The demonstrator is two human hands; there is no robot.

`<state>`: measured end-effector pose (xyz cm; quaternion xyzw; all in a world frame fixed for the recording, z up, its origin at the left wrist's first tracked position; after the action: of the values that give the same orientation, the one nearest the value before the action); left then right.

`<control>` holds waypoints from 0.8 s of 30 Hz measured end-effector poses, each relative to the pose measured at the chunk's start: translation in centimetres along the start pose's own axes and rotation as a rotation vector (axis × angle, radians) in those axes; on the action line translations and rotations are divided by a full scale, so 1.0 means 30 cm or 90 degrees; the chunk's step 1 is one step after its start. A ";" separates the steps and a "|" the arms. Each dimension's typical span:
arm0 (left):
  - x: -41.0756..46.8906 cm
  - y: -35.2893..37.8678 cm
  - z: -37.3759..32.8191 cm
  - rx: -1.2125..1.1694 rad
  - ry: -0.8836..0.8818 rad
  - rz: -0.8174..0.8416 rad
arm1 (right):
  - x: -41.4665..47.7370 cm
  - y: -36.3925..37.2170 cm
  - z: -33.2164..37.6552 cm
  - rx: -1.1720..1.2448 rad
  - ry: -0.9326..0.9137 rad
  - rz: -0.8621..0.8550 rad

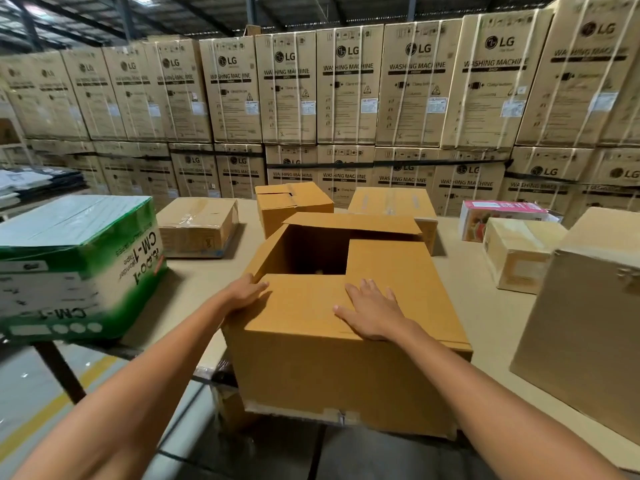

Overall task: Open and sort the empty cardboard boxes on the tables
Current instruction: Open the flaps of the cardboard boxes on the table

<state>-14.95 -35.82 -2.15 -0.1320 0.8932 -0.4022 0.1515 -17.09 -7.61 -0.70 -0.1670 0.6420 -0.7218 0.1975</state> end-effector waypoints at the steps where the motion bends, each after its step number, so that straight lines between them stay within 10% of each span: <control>1: 0.033 0.003 -0.006 0.018 0.006 -0.005 | 0.023 -0.004 -0.006 0.013 -0.005 -0.004; 14: 0.551 -0.002 -0.129 0.093 0.033 -0.057 | 0.608 -0.183 -0.126 0.053 0.035 -0.179; 24: 0.909 0.003 -0.212 0.264 0.049 -0.064 | 0.878 -0.148 -0.331 -0.090 0.177 -0.119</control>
<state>-42.42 -41.18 -2.69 -0.1270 0.7889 -0.5891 0.1206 -45.14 -11.77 2.18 -0.1381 0.6942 -0.7059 0.0268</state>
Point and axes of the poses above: each hand's wrist, its own x-axis towards the middle knuckle, its own y-axis out of the palm, z = x × y, the point moved 7 cm from there along x, towards the middle knuckle, and after that the axes turned 1 degree about -z, right-handed, at the moved point
